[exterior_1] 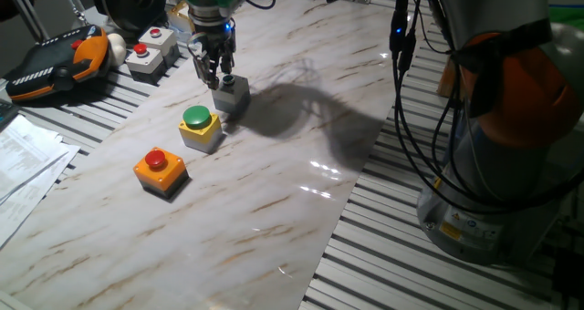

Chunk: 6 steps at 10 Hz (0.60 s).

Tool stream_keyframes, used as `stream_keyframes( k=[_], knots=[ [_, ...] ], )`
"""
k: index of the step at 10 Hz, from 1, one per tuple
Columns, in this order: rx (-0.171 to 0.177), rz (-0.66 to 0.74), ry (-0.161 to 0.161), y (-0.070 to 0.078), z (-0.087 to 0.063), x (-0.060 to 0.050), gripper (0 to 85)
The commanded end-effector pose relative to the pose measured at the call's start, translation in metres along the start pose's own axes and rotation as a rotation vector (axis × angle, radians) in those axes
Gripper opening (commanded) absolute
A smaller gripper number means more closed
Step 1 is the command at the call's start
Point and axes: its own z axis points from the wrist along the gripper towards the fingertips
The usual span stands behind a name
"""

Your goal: Press three buttons from left to right in sequence

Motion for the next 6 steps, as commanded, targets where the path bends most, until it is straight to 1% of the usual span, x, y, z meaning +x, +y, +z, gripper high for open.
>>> stream_keyframes(
  k=[1, 2, 6],
  knots=[
    [-0.002, 0.000, 0.003, -0.0001, 0.0001, 0.0001, 58.3],
    [-0.004, 0.009, 0.008, 0.0004, 0.0005, 0.0003, 56.7],
    [-0.002, 0.000, 0.009, 0.0001, 0.0051, -0.0007, 58.0]
  ],
)
